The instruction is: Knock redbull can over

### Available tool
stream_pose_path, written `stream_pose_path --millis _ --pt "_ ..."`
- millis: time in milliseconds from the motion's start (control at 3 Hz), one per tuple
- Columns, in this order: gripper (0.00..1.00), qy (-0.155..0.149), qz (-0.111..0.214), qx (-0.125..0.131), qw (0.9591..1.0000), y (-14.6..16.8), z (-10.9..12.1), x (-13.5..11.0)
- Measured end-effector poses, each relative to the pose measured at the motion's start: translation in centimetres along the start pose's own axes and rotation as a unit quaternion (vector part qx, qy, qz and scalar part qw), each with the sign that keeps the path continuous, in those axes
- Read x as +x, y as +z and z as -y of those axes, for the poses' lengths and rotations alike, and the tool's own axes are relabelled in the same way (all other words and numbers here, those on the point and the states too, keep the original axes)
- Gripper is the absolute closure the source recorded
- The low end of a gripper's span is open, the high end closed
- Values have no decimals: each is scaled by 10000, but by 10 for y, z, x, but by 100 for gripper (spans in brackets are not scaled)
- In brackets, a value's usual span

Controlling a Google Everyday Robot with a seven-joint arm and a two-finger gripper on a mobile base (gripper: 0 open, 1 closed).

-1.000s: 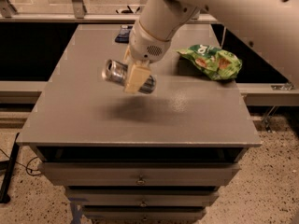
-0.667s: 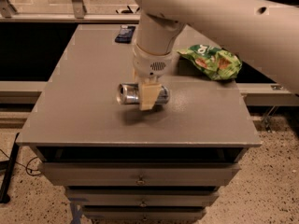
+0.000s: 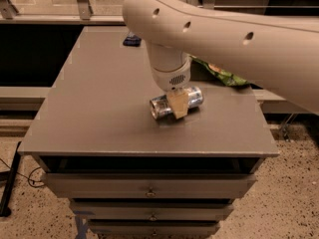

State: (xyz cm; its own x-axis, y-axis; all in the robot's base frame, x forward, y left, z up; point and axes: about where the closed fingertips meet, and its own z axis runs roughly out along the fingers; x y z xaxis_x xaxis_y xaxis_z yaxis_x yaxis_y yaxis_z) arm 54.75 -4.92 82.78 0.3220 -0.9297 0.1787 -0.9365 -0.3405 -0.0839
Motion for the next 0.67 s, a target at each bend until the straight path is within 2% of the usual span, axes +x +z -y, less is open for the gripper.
stream_pose_path --millis 333,667 --pt "86 271 -470 143 9984 1 8 22" --pt "63 489 -632 217 9966 -3 13 35"
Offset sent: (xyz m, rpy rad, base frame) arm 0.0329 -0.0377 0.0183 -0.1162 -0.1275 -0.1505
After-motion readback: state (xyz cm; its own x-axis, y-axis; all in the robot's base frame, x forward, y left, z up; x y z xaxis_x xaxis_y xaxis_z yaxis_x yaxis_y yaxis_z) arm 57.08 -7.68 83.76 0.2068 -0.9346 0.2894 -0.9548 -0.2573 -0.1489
